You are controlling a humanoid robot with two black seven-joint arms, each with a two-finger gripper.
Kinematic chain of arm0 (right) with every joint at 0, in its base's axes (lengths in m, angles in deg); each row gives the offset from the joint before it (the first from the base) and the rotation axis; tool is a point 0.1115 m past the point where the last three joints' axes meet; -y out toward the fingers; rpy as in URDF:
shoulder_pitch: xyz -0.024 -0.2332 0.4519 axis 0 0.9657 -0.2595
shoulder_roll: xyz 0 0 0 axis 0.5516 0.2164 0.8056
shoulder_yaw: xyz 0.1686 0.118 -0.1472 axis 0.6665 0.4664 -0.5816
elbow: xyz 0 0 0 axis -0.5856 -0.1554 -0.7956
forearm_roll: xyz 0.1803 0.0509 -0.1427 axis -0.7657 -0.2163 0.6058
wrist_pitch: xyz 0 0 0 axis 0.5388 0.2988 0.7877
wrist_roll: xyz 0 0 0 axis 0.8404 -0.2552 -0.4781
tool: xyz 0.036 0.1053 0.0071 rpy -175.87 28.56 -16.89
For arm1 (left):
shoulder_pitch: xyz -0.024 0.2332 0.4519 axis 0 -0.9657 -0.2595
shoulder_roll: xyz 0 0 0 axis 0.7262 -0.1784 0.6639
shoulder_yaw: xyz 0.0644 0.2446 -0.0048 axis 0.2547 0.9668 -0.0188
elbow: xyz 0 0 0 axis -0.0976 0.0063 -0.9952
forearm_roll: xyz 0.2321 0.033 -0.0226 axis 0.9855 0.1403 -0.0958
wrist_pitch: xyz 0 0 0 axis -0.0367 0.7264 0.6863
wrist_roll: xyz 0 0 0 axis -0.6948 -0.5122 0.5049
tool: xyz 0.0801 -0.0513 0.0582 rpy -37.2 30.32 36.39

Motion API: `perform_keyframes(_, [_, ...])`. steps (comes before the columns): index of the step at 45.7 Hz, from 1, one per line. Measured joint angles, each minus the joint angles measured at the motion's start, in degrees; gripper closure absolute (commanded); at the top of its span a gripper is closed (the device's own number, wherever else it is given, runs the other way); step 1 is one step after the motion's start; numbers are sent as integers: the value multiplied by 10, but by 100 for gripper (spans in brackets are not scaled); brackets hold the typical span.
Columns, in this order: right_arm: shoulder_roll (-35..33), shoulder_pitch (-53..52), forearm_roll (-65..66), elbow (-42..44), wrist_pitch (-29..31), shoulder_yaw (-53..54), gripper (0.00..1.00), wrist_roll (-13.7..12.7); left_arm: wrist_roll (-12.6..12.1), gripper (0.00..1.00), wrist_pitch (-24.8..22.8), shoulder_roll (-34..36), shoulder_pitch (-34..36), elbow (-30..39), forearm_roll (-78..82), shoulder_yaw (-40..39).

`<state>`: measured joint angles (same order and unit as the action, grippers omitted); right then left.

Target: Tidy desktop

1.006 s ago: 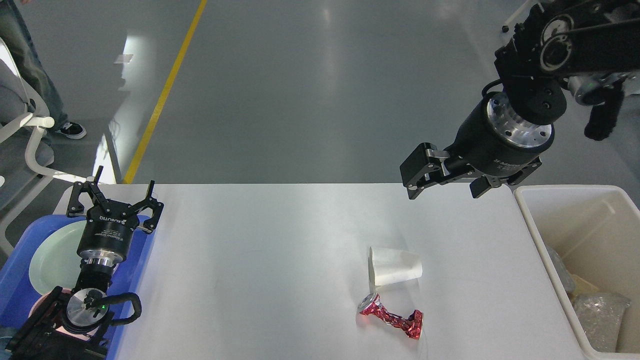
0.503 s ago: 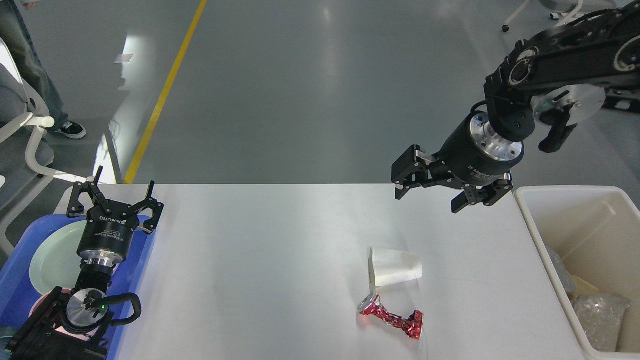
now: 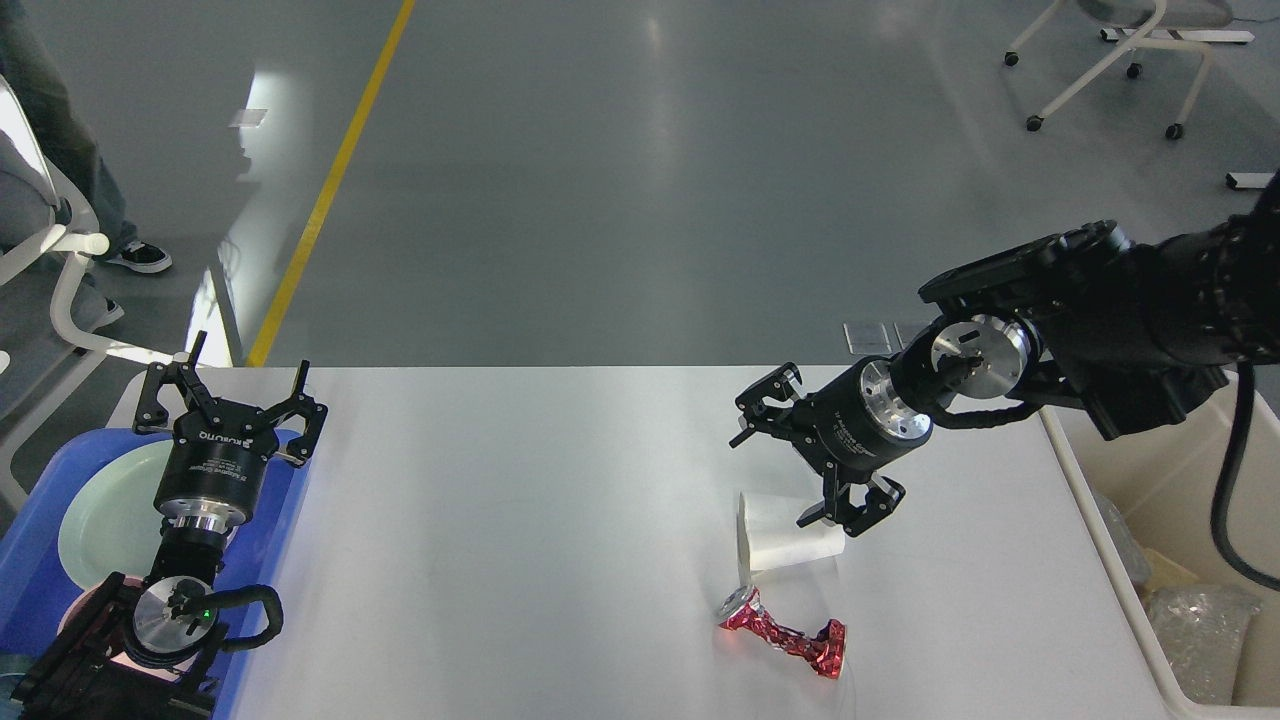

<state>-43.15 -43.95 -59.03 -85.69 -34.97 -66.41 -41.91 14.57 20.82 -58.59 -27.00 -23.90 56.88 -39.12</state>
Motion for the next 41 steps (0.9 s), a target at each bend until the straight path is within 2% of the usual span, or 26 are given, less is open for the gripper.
perform_keyframes(17, [22, 114, -187, 26, -192, 12, 2, 0, 1, 3, 0, 0, 0, 0, 0, 0])
perform_keyframes(26, [36, 164, -245, 77, -217, 45, 2, 2, 1, 3, 0, 0, 0, 0, 0, 0])
perform_keyframes(41, [79, 255, -246, 190, -255, 74, 2, 2, 1, 3, 0, 0, 0, 0, 0, 0])
